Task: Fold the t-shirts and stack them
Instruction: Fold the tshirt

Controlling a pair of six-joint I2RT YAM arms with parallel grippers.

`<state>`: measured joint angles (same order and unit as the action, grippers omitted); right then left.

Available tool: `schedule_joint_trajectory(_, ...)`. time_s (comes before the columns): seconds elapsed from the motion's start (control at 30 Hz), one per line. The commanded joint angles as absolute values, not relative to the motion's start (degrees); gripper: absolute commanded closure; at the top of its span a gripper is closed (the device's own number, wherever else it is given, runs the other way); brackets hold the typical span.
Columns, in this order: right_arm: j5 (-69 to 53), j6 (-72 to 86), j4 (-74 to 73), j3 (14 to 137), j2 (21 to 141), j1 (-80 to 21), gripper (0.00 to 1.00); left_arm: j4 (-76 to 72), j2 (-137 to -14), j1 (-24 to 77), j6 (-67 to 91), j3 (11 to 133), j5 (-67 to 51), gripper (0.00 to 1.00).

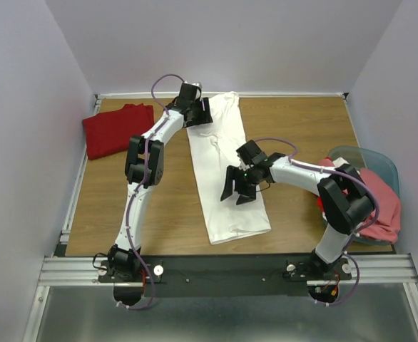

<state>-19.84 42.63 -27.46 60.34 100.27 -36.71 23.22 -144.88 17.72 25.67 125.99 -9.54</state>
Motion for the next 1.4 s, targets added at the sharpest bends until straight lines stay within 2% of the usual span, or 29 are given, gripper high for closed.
schedule_joint_trajectory(0.0,-18.5,42.9,-27.4,64.2,98.2,-37.2,0.27,22.0,-139.1,17.5,23.1,128.4,-10.3,0.28)
schedule_joint_trajectory(0.07,-18.2,43.0,-28.2,64.7,96.4,-37.1,0.27,22.1,-136.9,17.5,22.6,128.6,-9.9,0.24)
schedule_joint_trajectory(0.2,-13.6,42.6,-33.1,64.5,92.6,-37.1,0.27,22.2,-128.5,17.8,20.3,123.5,-8.3,0.23)
schedule_joint_trajectory(0.3,-8.6,41.8,-38.9,62.2,90.4,-37.0,0.26,22.0,-119.1,19.2,18.3,112.4,-5.4,0.23)
schedule_joint_trajectory(0.53,-0.8,43.1,-47.5,51.4,80.6,-36.8,0.25,21.7,-92.9,24.1,22.0,72.5,-1.6,0.23)
schedule_joint_trajectory(0.63,-0.5,44.5,-47.9,48.6,76.7,-36.7,0.25,21.8,-83.4,27.9,26.1,59.9,-1.9,0.23)
schedule_joint_trajectory(0.77,-0.3,44.7,-48.0,47.2,75.7,-36.6,0.25,23.8,-75.1,33.4,31.9,49.5,-3.2,0.23)
schedule_joint_trajectory(1.07,2.2,44.0,-45.8,44.2,77.6,-36.6,0.26,27.3,-68.7,39.2,36.5,41.5,-4.0,0.23)
schedule_joint_trajectory(1.2,1.6,43.5,-43.8,43.9,79.3,-36.5,0.32,27.1,-69.4,41.5,38.6,41.0,-5.6,0.23)
schedule_joint_trajectory(1.37,1.2,43.2,-41.5,43.4,81.4,-36.6,0.46,26.3,-70.5,43.0,40.3,39.7,-6.4,0.23)
